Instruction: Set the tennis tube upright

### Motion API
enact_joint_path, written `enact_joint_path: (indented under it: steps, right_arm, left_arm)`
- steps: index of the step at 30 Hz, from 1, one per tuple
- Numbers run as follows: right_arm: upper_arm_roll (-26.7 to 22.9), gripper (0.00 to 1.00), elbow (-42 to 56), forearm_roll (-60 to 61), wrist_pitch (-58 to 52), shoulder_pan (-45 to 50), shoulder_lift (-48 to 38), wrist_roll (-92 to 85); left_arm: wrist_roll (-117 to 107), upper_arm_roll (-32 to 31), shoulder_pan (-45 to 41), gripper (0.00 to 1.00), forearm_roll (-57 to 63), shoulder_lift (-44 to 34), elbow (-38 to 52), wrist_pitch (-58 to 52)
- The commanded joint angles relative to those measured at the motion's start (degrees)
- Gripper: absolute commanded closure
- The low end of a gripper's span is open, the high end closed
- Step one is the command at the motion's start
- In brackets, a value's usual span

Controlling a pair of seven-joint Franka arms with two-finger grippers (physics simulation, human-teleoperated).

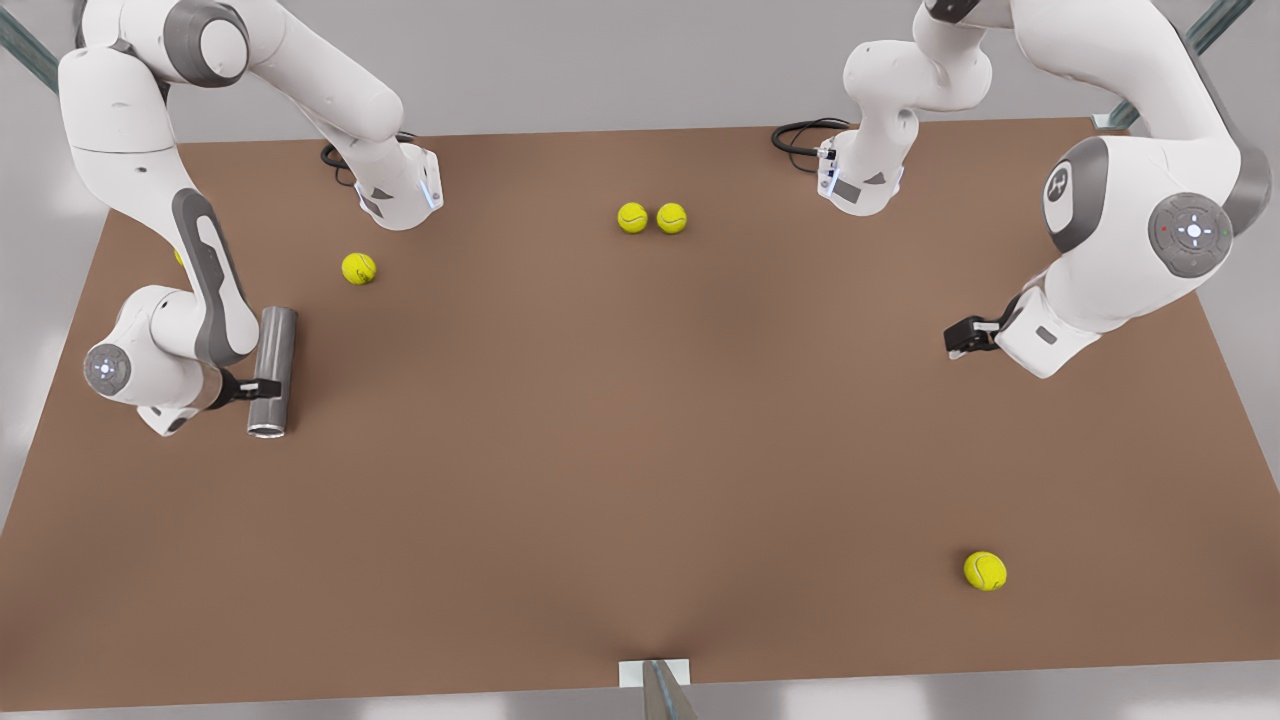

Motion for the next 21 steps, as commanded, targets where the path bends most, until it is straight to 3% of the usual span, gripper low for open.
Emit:
enact_joint_path:
  steps: [1, 21]
  right_arm:
    - [0.0, 0.0, -0.44, 0.0, 0.69, 0.01, 0.0, 0.0]
    - [-0.09, 0.0, -4.57, -0.7, 8.08, -2.63, 2.55, -3.16]
  left_arm:
    - [0.0, 0.0, 0.0, 0.0, 0.01, 0.0, 0.0, 0.0]
    - [-0.35, 0.0, 0.08, 0.0, -0.08, 1.4, -0.09, -0.44]
